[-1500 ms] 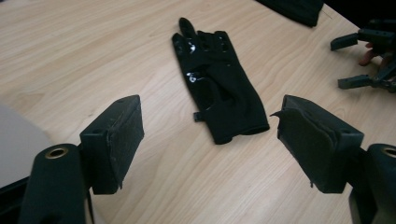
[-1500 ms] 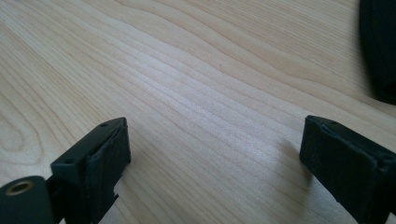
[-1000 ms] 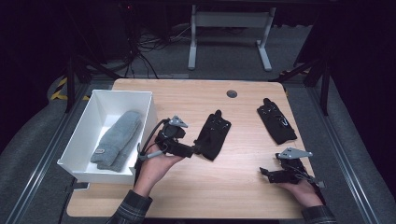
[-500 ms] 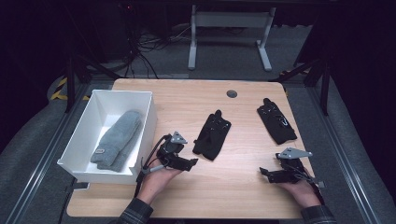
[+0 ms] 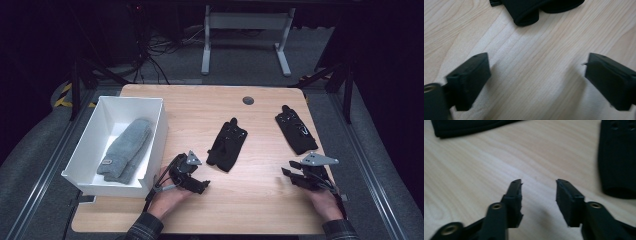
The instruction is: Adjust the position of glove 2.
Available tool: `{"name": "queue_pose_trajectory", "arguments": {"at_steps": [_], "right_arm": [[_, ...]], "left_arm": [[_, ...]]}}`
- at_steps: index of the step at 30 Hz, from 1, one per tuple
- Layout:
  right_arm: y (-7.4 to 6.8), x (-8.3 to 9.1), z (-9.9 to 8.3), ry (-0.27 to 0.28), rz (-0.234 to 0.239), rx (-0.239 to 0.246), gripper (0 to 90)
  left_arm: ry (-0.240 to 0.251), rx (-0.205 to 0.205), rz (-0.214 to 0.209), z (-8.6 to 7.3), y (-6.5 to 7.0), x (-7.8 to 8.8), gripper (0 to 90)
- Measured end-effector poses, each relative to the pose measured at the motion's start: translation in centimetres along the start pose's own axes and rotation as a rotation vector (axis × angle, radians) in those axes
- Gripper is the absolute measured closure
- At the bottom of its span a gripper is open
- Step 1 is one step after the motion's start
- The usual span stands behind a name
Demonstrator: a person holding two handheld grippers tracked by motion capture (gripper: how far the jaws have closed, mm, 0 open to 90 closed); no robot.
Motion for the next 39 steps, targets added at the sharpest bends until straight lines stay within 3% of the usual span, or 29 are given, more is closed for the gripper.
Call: {"name": "queue_pose_trajectory", "arguments": {"at_steps": [2, 4, 6, 15, 24, 26, 29, 32, 39], "right_arm": [[0.7, 0.0, 0.5, 0.008, -0.017, -0.010, 76.8], [1.3, 0.0, 0.8, 0.010, -0.028, -0.030, 89.1], [2.2, -0.1, 1.0, 0.008, -0.040, -0.053, 89.5], [5.8, -0.8, 1.7, 0.001, -0.081, -0.085, 89.5], [8.0, -2.4, 2.1, -0.037, -0.140, -0.067, 89.5], [8.5, -2.7, 2.0, -0.051, -0.127, -0.089, 89.5], [8.7, -3.6, 1.4, -0.080, -0.120, -0.097, 89.6], [8.7, -3.7, 1.4, -0.073, -0.113, -0.107, 89.7], [7.8, -3.5, 1.5, -0.095, -0.066, -0.072, 89.6]], "left_arm": [[-0.001, -0.009, -0.002, 0.0, 0.1, 0.0, 3.7], [0.039, -0.014, -0.011, -0.4, 0.0, -0.2, 0.0], [0.064, -0.017, -0.014, -0.6, 0.0, -0.3, 0.0], [0.067, -0.022, -0.018, -0.7, 0.0, -0.2, 0.0], [0.069, -0.021, -0.022, -0.7, 0.0, -0.3, 0.0], [0.068, -0.022, -0.023, -0.7, 0.0, -0.2, 0.0], [0.068, -0.023, -0.024, -0.7, -0.1, -0.2, 0.0], [0.068, -0.024, -0.024, -0.7, -0.1, -0.2, 0.0], [0.068, -0.026, -0.027, -0.7, -0.1, -0.2, 0.1]]}}
Point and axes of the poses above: each handheld gripper's, and its own axes: x roughly backward along the jaws, z roughly out of its top, y roughly to its right, the point moved 3 cm from there along -x, roughly forward along the jaws, and after that the axes turned 3 degrees about -x, right-handed, at the moved point
